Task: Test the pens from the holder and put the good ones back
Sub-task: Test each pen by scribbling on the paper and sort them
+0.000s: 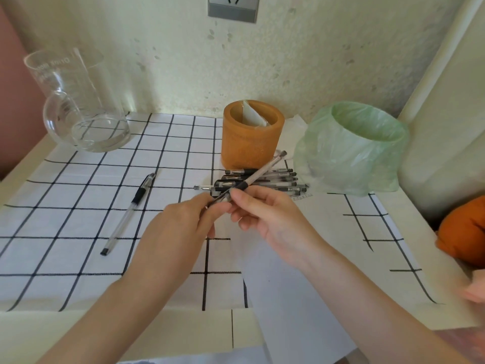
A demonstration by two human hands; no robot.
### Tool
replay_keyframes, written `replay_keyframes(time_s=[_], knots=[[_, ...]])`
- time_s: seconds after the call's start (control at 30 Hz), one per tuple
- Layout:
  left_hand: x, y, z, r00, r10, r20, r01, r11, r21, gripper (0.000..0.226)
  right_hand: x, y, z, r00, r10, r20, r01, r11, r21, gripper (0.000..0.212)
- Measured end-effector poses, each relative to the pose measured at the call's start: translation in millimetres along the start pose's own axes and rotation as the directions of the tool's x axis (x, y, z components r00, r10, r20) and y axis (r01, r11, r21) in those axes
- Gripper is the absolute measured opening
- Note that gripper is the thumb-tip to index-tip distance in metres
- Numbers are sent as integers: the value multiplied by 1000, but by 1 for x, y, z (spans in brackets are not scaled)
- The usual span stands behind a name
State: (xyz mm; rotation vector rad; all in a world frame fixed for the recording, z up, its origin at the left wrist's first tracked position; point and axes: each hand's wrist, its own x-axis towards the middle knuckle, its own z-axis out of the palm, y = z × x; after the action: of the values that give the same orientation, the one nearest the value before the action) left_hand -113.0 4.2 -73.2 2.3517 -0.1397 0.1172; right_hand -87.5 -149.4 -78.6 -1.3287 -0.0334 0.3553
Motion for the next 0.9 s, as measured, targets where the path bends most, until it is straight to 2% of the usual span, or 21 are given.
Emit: replay_keyframes(time_s=[0.07, 0.13, 0.23, 0.33, 0.43, 0.53, 0.67, 0.83, 0.9], knots=[[0, 1, -4, 999, -37, -11, 37, 998, 44, 38, 3, -4, -5, 995, 36, -90, -32, 998, 46, 13], [0, -2, -7, 997, -34, -69, 48, 977, 207, 37, 5, -5, -10, 983, 78, -164, -64, 994, 87, 18], [4, -16, -11, 987, -34, -158, 94, 916, 391, 27, 7, -8, -16, 973, 112, -202, -96, 992, 87, 21], [5, -33, -15, 984, -51, -169, 136, 832, 538, 25, 13, -11, -17, 969, 106, -221, -91, 993, 78, 23], [4, -39, -18, 971, -190, -146, 239, 738, 631, 37, 20, -11, -18, 969, 86, -231, -90, 996, -3, 31], [3, -42, -18, 959, -269, -84, 255, 699, 668, 40, 23, -13, -20, 974, 73, -214, -86, 995, -54, 34], [4, -48, -18, 974, -217, -67, 199, 676, 709, 38, 20, -17, -22, 977, -12, -214, -22, 987, -157, 23], [6, -46, -17, 982, -175, -67, 177, 747, 641, 41, 14, -16, -23, 978, -73, -196, 21, 967, -253, 22], [7, -46, -18, 983, -169, -67, 178, 811, 558, 42, 12, -13, -23, 976, -140, -169, 71, 930, -360, 19]])
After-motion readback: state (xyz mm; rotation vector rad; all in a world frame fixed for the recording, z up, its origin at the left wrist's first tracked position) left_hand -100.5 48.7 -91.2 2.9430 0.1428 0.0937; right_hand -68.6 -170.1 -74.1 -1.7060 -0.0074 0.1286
